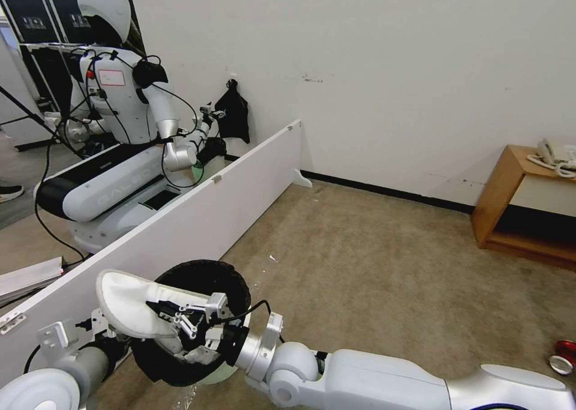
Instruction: Pick up the trash bin, then pick up the garbage from the floor and place it into the trash bin.
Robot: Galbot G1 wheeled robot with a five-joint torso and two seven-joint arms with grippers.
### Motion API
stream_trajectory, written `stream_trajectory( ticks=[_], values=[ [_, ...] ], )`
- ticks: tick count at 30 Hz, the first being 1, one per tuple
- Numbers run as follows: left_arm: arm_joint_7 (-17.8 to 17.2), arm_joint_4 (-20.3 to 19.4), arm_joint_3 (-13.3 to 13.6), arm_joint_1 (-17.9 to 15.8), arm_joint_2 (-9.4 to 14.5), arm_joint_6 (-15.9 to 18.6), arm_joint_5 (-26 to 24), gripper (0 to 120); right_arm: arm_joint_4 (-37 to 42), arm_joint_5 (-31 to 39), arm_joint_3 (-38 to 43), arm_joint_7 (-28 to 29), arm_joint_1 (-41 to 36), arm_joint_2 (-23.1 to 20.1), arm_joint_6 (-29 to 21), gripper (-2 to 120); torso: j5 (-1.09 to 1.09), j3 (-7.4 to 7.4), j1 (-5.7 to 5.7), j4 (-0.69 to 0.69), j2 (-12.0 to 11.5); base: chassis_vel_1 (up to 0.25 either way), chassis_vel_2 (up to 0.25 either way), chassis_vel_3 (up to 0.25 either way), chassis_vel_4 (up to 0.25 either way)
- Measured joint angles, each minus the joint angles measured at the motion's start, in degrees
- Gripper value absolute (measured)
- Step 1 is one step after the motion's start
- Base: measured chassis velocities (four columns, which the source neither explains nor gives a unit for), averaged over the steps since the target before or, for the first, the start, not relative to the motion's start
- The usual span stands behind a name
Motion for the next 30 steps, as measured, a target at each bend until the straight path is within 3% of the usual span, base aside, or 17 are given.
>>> stream_trajectory(
  ticks=[13,15,16,17,20,21,30],
  values=[
    [-0.06,0.22,-0.06,0.01,0.1,0.0,-0.03,2,0.83,-0.23,0.61,0.0,-0.3,-0.75,-0.35,44,0.0,0.0,0.0,0.0,0.0,0.0,0.0,0.0,0.0],
    [-0.06,0.36,-0.06,0.03,0.08,0.0,0.06,2,1.05,-0.32,0.96,0.0,-0.36,-1.04,-0.36,59,0.0,0.0,0.0,0.0,0.0,0.0,0.0,0.0,0.0],
    [-0.06,0.36,-0.06,0.03,0.08,0.0,0.06,2,1.05,-0.32,0.96,0.0,-0.36,-1.04,-0.36,59,0.0,0.0,0.0,0.0,0.0,0.0,0.0,0.0,0.0],
    [-0.06,0.5,-0.05,0.0,-0.04,0.0,0.23,2,1.34,-0.35,1.23,0.06,-0.49,-1.32,-0.36,71,0.0,0.0,0.0,0.0,0.0,0.0,0.0,0.0,0.0],
    [-0.06,0.6,0.02,0.0,-0.14,0.0,0.3,2,1.4,-0.54,1.36,0.07,-0.53,-1.45,-0.36,76,0.0,0.0,0.0,0.01,0.0,0.0,0.0,0.0,0.0],
    [-0.04,0.66,0.08,0.01,-0.26,0.0,0.39,2,1.48,-0.63,1.56,0.07,-0.6,-1.72,-0.36,85,0.0,0.0,0.0,0.01,0.0,0.0,0.0,0.0,0.0],
    [0.07,0.69,0.0,0.21,-0.26,0.0,0.55,2,2.36,-1.09,2.54,0.06,-0.92,-3.55,-0.18,77,0.0,0.0,0.0,0.0,0.0,0.0,0.0,0.0,0.0]
  ],
)
